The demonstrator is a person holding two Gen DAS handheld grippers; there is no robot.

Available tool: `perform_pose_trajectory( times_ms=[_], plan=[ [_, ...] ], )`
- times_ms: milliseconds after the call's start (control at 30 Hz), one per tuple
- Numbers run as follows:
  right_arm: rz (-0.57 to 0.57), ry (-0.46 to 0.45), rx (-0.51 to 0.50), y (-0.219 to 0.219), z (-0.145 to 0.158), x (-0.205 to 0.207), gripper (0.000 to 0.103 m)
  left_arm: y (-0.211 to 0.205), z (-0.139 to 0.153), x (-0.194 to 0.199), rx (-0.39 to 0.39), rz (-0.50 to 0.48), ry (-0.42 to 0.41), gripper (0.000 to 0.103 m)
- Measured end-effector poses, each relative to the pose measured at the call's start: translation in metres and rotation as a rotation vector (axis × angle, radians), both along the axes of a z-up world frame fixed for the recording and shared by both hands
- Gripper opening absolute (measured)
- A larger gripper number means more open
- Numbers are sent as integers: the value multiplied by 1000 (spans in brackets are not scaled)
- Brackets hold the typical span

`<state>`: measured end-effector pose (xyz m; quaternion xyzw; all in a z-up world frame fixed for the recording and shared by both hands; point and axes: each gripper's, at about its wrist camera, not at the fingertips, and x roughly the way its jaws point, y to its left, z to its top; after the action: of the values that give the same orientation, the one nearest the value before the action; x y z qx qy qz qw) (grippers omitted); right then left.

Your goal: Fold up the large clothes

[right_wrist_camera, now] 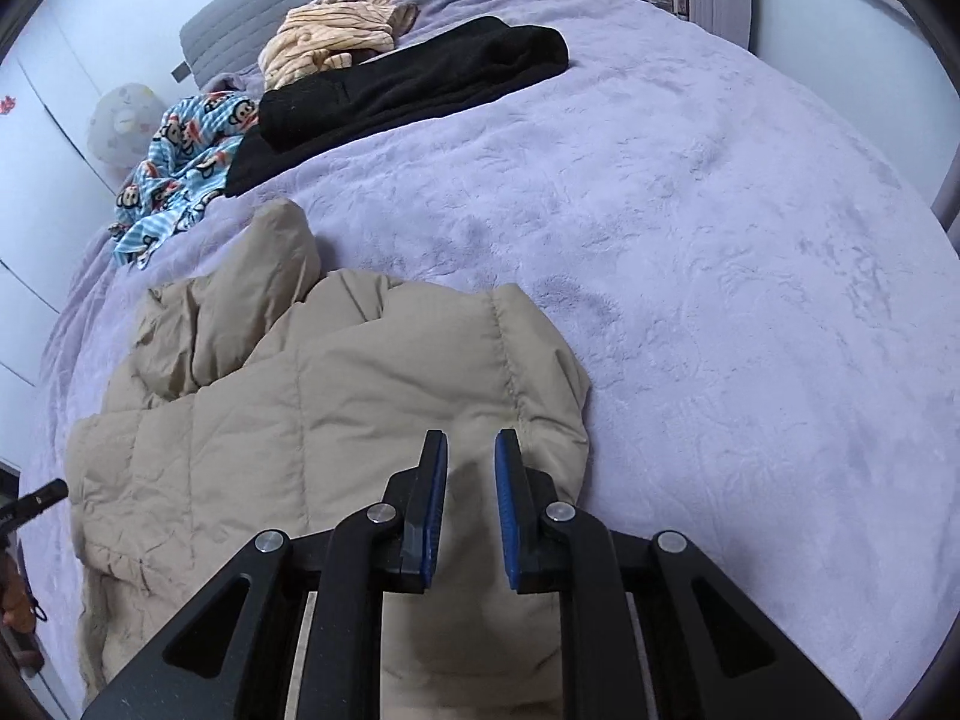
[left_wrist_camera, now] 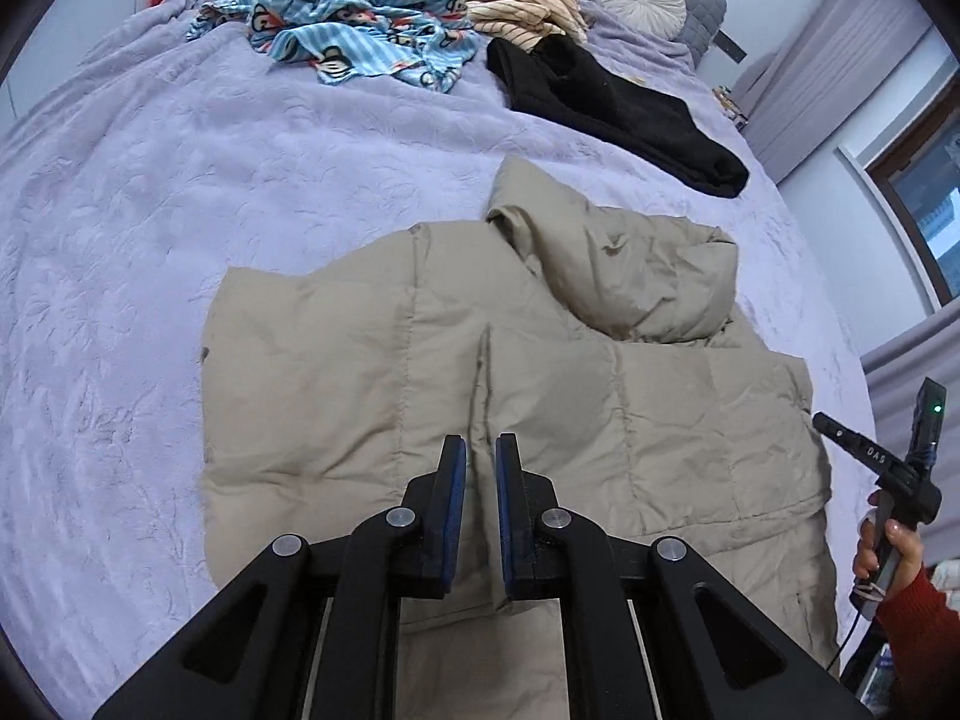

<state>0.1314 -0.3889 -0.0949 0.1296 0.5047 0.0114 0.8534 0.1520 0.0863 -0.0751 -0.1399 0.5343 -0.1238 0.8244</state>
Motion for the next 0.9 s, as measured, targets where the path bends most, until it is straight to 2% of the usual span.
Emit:
perform_pose_trajectory(
  times_ms=[133,267,333,533,733,900],
  plan=[
    [34,21,-24,2,-5,-5,17,-28,-9,10,9,-54,-9,10],
    [-3,43,-17,-3,-19,-3,16,-47,-57,13,70,-61,78,10],
    [-12,60,-12,-6,-32,-2,16,-49,-68,10,69,-73,66,10],
    [-26,46,-25,-6,-42,-3,16,-46,-67,12,59,-59,73,10],
    [-83,64,-67,-14,-25,-18,20,-32,-48,-3,154,-30,65,10],
    [-148,88,-9,-27,-10,-42,22,-16,-30,-29,182,5,86,10]
  ],
)
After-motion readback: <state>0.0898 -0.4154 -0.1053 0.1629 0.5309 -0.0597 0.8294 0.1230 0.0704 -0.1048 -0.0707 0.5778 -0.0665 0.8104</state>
